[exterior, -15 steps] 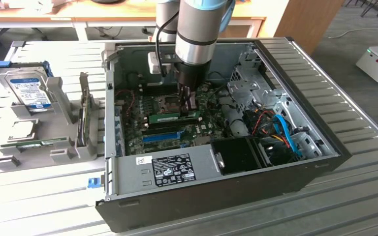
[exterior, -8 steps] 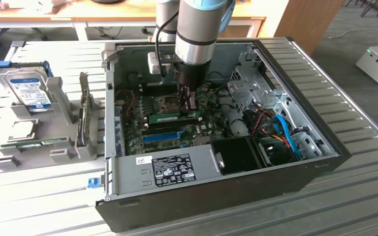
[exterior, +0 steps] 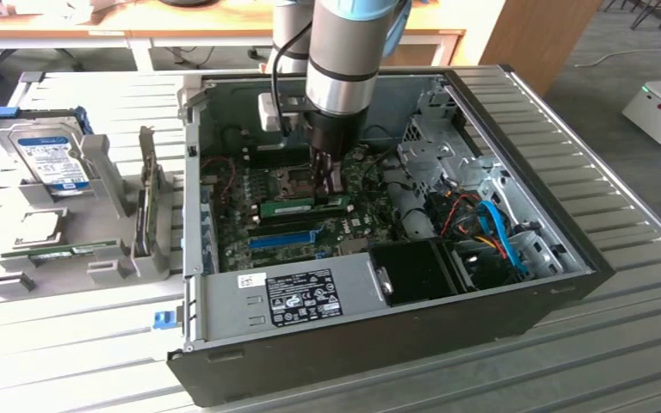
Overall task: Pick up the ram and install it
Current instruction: 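Insert the ram into the slot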
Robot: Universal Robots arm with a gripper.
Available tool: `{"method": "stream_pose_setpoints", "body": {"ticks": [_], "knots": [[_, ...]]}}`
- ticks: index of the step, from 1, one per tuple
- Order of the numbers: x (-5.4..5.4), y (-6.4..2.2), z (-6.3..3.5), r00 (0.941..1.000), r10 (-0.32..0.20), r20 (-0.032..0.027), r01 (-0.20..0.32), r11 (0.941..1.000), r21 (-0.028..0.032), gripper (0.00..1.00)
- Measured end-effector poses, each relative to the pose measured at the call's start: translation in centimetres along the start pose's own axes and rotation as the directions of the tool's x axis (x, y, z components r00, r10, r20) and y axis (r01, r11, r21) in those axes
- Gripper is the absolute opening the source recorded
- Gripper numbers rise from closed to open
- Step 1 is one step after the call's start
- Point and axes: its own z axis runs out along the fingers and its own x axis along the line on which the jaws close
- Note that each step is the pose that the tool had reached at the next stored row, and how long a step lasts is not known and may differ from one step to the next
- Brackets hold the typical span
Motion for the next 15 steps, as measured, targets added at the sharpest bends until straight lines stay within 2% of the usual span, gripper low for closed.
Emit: {"method": "stream_pose_setpoints", "body": {"ticks": [15], "knots": [[-0.09, 0.0, 0.07, 1.0, 0.0, 0.0001, 0.0, 1.0, 0.0001, 0.12]]}}
